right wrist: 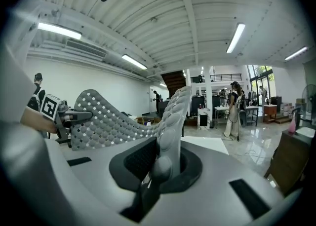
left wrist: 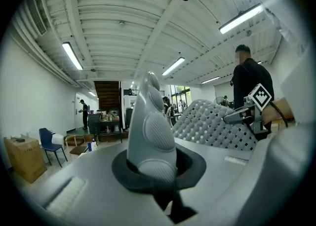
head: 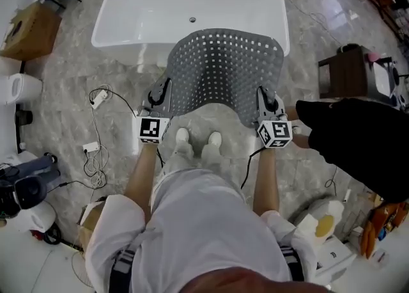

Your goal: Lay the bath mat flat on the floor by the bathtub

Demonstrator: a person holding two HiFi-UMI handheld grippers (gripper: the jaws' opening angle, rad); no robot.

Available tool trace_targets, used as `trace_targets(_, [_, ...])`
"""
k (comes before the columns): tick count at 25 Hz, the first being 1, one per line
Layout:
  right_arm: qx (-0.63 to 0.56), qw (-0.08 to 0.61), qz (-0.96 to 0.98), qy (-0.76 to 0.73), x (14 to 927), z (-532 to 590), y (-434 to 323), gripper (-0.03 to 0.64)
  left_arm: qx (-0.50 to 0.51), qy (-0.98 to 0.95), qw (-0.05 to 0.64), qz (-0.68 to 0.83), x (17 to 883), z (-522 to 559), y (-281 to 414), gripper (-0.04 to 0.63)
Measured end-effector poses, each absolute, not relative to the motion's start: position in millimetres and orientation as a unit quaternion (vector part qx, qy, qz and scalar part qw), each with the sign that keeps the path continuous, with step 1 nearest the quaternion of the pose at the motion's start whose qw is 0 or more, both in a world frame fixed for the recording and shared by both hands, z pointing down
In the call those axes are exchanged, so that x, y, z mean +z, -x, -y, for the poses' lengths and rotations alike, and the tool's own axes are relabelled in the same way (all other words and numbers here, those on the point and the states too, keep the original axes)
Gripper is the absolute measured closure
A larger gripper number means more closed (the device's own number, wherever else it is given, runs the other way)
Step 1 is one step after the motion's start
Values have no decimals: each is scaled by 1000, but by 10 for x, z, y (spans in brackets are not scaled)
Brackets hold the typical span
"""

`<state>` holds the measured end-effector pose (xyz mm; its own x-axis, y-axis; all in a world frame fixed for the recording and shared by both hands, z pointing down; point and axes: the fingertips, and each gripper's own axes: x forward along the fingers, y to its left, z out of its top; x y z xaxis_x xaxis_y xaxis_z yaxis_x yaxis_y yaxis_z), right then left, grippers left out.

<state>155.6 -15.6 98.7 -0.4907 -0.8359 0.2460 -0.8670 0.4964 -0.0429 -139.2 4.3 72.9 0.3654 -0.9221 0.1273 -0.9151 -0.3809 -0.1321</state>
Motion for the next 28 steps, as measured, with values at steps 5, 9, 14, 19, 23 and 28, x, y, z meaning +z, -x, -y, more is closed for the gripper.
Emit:
trace_targets(5, [120,117,852,-497,1655,384,-1516,595,-120,831,-6,-544,1336,238,1480,574])
trace_targets(9, [156,122,846,-495,2126,502,-1478,595,-141,830,-21,-539,1728,378,1481,574])
trace_targets(14, [183,149,839,-489,2653,606,-1461,595,-154,823,-71,-543,2361,481,1549,574])
trace_targets(19, [218,171,831,-483,3221,669,-1472,595,-176,815,-105,-542,2971,591,1606,574])
trace_targets(23, [251,185,820,-479,3778,665,-1491,595,-195,811,-122,-538,3483,675,1651,574])
trace_targets(28, [293,204,804,-475,4559,690,-1532,595,-227,805,-147,-529,4210,754,1632,572])
